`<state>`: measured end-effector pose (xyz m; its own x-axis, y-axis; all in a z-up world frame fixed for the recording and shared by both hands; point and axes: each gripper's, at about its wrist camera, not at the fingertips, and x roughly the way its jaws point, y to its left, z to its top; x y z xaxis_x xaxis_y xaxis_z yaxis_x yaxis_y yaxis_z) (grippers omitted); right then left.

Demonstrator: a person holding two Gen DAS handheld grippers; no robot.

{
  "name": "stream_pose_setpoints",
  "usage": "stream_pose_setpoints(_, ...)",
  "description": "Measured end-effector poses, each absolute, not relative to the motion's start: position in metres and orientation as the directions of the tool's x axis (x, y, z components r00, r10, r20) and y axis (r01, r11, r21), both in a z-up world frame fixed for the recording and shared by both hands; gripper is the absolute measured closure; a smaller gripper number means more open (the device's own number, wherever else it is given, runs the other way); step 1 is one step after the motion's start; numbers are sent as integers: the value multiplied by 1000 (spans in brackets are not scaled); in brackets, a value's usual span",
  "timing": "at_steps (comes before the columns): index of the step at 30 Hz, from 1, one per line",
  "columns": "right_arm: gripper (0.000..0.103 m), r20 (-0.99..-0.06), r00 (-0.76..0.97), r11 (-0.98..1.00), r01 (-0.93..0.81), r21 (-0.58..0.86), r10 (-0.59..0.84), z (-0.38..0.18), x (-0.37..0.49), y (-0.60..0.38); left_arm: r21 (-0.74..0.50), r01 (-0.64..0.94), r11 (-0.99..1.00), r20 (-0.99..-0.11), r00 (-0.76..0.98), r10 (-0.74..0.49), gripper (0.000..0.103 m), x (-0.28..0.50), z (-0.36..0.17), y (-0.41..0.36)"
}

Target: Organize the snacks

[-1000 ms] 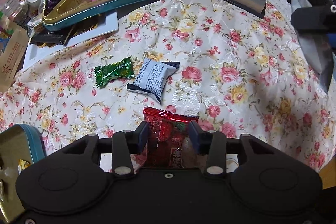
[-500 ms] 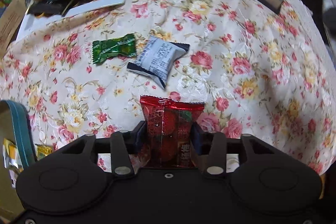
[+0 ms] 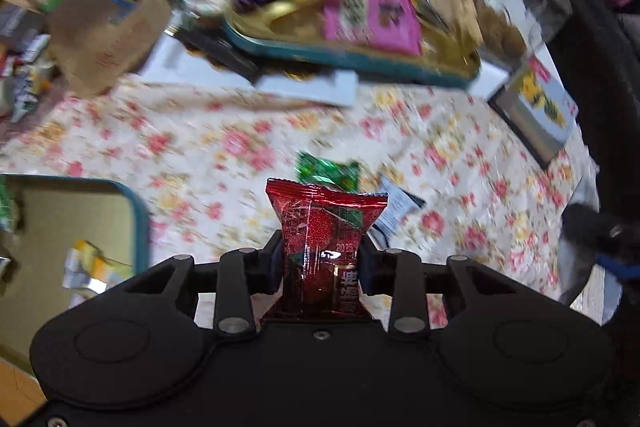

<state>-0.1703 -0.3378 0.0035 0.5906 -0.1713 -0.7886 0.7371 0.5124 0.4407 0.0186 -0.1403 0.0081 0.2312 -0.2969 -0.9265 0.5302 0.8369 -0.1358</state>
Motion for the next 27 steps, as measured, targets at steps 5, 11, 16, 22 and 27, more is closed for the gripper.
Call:
stream_pose_setpoints(5,81,-799,580,541,728,421,-160,0,-152,-320,-135,432,892,-922,276,-273,59,46,34,-98)
stream_pose_setpoints(11,81,-793,595,598,685,416,-129,1,-125,-291,-68,322,944,-926,331,-180,59,72,50,-45)
stream_pose_setpoints(16,81,-775,626,664,617,424,-87,2,-103,-262,44,298,954,-916,393,-80,59,80,51,-5)
stream_pose_setpoints(22,81,-751,660,742,504,442,-1,0,-82,-224,76,238,968,-937,350,-12,59,94,26,52)
stream_pose_setpoints(27,81,-737,671,791,405,458,83,-4,-67,-191,91,197,976,-948,318,24,59,100,13,87)
